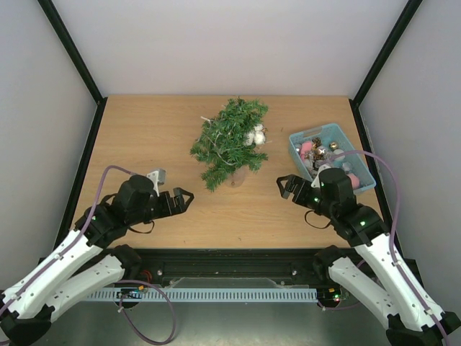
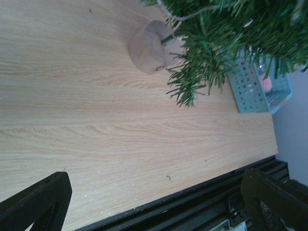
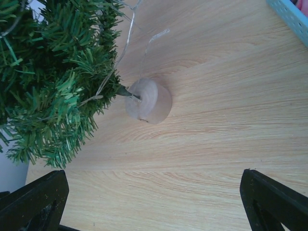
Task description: Decorate the small christmas tree
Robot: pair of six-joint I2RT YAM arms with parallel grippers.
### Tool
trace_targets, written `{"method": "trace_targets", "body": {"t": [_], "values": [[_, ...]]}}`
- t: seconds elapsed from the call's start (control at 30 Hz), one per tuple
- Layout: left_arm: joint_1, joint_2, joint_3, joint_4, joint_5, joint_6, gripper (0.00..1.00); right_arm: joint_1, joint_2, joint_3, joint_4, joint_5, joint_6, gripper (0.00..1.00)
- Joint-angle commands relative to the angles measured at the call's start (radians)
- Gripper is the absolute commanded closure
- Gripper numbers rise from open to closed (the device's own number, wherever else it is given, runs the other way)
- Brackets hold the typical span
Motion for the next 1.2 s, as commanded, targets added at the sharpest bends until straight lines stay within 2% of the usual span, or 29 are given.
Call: {"method": "trace_targets", "body": {"t": [0.0, 0.23, 0.37, 0.47, 0.63, 0.77, 0.97, 1.17], "values": [[0.005, -0.015, -0.004, 0.064, -0.041, -0.04, 0.01, -0.005, 0.044, -0.019, 0.019, 0.01, -0.025, 0.01], [0.005, 0.054, 0.042, 0.045, -0.106, -0.043, 0.01, -0.005, 0.131, -0.021, -0.043, -0.073, -0.05, 0.01], [0.005, 0.117, 0.106, 0.017, -0.09, -0.029, 0.0, -0.005, 0.157, -0.009, -0.079, -0.135, -0.046, 0.01], [0.005, 0.132, 0.159, -0.001, -0.096, -0.004, 0.01, -0.005, 0.122, -0.008, -0.063, -0.216, -0.059, 0.01], [0.005, 0.187, 0.202, -0.021, -0.127, 0.023, 0.01, -0.005, 0.06, -0.029, -0.038, -0.251, -0.066, 0.01], [0.005, 0.225, 0.204, 0.019, -0.092, 0.026, 0.0, -0.006, 0.057, -0.016, -0.087, -0.186, -0.094, 0.01], [0.005, 0.196, 0.182, 0.069, -0.042, 0.036, 0.01, -0.005, 0.022, 0.021, -0.104, -0.088, -0.083, 0.01], [0.005, 0.126, 0.17, 0.051, -0.017, 0.045, 0.01, -0.006, 0.159, 0.112, -0.137, 0.104, -0.08, 0.01]]}}
